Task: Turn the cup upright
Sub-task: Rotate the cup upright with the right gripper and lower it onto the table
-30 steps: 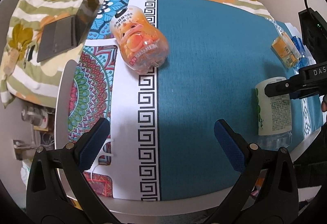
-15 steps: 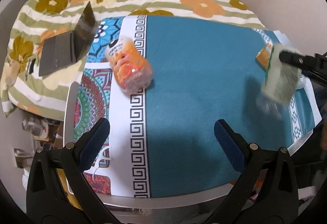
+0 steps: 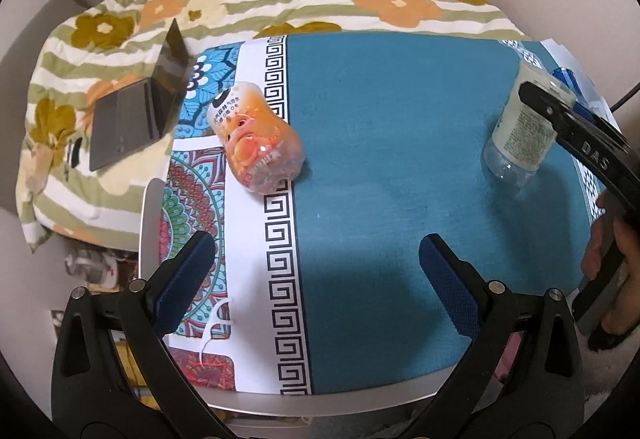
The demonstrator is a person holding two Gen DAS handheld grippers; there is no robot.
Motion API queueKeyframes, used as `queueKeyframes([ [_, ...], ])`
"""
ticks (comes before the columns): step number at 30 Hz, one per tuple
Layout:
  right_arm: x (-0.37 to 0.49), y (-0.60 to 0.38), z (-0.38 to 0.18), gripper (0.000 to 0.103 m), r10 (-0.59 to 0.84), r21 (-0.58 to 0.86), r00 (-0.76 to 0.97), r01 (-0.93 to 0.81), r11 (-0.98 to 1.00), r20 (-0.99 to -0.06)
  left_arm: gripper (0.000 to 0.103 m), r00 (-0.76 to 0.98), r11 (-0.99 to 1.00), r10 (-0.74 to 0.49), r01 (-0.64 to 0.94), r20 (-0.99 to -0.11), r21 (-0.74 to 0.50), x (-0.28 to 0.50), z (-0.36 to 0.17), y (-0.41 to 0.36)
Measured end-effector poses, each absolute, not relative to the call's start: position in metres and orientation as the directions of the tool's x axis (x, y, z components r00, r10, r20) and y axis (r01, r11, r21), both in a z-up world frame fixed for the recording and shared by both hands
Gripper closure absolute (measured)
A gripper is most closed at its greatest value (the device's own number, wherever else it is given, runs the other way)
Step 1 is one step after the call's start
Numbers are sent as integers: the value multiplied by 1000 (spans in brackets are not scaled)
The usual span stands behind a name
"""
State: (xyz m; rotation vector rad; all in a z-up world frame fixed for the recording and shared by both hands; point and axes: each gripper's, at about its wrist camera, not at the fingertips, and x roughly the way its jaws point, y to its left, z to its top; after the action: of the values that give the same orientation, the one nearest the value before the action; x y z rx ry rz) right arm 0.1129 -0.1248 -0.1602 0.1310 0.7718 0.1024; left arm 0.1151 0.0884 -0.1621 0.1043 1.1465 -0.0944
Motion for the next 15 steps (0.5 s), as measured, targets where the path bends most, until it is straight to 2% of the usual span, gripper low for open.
queueKeyframes([
  [15, 90, -107, -164, 45, 118, 20, 679, -150, 988, -725, 0, 409, 994, -42, 106, -912, 2, 113, -161, 88],
])
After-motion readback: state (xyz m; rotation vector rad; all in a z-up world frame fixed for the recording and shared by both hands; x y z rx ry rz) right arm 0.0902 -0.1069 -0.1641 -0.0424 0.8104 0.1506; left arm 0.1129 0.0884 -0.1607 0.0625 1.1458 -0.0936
